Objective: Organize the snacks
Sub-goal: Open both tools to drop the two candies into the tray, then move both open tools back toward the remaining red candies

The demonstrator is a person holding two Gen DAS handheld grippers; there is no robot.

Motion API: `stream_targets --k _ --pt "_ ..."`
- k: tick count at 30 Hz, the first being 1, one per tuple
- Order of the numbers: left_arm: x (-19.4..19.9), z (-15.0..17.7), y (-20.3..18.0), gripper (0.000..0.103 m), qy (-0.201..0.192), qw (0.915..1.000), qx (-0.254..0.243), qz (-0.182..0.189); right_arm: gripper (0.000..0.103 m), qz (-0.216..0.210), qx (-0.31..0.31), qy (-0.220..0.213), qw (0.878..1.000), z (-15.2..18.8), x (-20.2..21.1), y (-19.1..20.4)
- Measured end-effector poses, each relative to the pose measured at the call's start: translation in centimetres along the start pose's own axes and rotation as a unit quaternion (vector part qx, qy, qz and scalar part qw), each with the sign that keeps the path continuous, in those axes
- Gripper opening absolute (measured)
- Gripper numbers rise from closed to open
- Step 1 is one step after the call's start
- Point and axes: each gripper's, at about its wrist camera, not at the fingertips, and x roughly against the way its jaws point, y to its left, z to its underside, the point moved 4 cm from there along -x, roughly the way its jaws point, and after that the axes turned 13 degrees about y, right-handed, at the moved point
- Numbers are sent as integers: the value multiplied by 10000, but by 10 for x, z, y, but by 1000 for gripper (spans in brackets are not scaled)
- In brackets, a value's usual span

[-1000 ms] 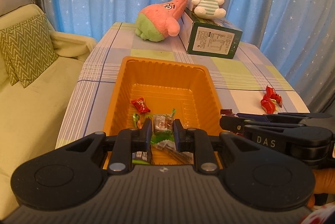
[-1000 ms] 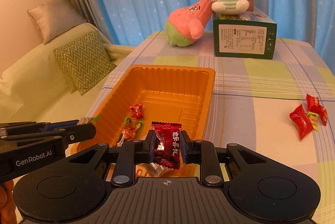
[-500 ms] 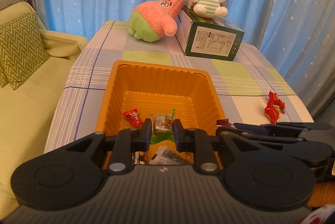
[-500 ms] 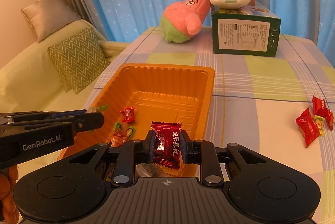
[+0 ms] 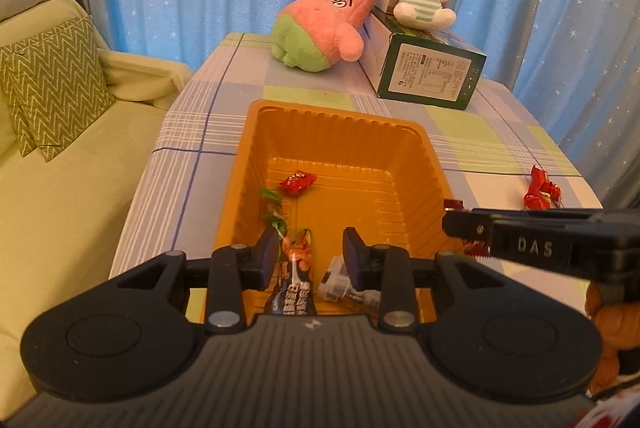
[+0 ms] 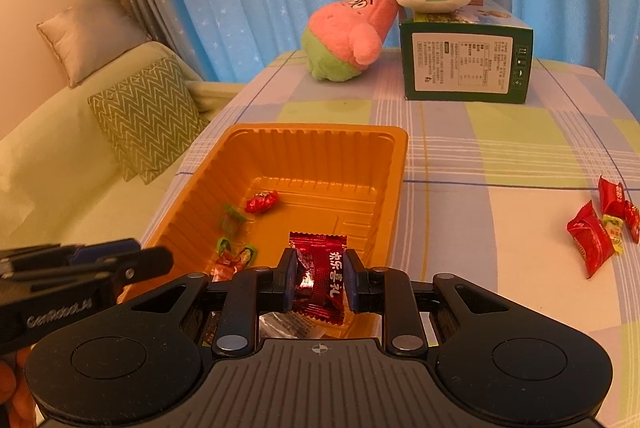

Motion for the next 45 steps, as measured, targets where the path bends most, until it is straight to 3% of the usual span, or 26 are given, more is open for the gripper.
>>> stream_targets --k 6,11,12,14,15,29,45 --pt "8 7 1 35 -64 10000 1 -31 25 -71 -9 1 10000 -2 -1 5" --pt "13 10 3 51 -122 9999 41 -92 27 -367 -23 -71 9993 -8 -2 8" --pt "15 11 4 53 -128 9999 42 -106 32 -447 -78 -47 9990 -10 -2 7" --pt "18 13 3 66 -134 9997 28 -177 72 -454 -202 -102 9987 -11 1 2" --pt "20 14 2 68 -148 9997 19 -216 75 -452 -275 -203 9984 -11 5 -1" --pt "59 42 -18 91 -363 9987 288 -196 75 38 -812 -398 9959 40 72 -43" --pt "100 76 -87 97 -511 9987 4 36 75 642 -988 -560 9915 105 149 -75"
